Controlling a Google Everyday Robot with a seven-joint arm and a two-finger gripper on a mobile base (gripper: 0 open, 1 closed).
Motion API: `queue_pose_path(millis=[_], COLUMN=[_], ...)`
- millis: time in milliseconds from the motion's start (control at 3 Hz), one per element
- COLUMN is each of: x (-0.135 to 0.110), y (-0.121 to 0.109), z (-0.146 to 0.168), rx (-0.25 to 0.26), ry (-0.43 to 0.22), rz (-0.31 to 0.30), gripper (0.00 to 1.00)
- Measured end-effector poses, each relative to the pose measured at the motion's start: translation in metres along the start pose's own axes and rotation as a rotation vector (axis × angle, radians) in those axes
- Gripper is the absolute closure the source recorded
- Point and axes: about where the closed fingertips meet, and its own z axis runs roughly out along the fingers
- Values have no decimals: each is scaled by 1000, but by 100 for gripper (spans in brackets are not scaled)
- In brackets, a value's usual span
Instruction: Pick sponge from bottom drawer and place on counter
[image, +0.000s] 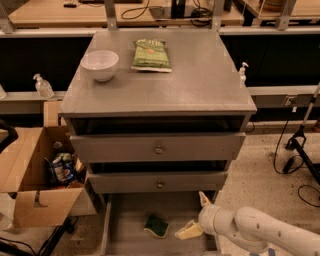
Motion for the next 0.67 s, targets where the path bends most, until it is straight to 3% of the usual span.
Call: queue_pose_path(millis=[667], x=[79], y=[13], z=[88], rx=[-68], ry=[-36], rz=[108], gripper=[0])
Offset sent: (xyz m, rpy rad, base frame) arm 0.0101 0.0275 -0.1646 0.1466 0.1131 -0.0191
